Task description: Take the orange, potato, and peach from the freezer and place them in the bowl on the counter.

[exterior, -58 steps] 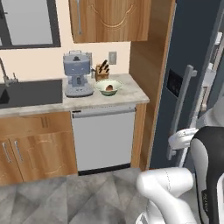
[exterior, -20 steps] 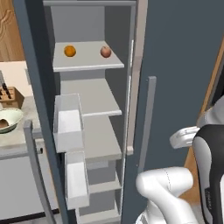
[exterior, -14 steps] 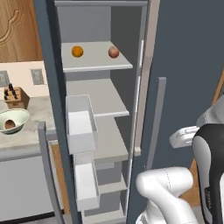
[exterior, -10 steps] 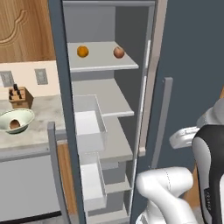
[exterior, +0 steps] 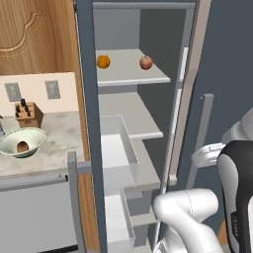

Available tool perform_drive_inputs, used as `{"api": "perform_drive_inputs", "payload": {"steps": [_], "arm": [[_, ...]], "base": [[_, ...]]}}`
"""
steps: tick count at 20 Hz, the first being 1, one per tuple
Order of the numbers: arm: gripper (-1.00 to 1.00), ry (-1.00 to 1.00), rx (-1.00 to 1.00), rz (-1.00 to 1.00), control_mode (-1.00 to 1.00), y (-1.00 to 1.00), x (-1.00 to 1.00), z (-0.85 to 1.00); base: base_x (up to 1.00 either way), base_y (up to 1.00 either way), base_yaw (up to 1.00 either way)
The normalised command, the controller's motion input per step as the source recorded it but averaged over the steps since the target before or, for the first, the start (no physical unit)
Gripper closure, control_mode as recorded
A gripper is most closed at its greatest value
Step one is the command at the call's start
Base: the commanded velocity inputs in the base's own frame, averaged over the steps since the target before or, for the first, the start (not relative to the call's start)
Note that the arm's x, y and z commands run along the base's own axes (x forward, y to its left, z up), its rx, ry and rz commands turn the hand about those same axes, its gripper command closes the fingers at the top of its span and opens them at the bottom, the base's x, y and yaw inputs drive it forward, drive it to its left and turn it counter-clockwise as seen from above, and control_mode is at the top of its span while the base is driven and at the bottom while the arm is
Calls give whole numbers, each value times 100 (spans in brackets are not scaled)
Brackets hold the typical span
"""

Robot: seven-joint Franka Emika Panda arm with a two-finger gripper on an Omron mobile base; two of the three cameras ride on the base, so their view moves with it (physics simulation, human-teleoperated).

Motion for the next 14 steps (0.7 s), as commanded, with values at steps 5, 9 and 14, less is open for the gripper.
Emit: {"api": "perform_drive_inputs", "payload": {"steps": [5, 9, 14], "arm": [[-100, 0, 0, 0, 100, 0, 0, 0], [-100, 0, 0, 0, 100, 0, 0, 0], [-100, 0, 0, 0, 100, 0, 0, 0]], "base": [[49, 26, 1], [47, 30, 2], [34, 39, 2]]}}
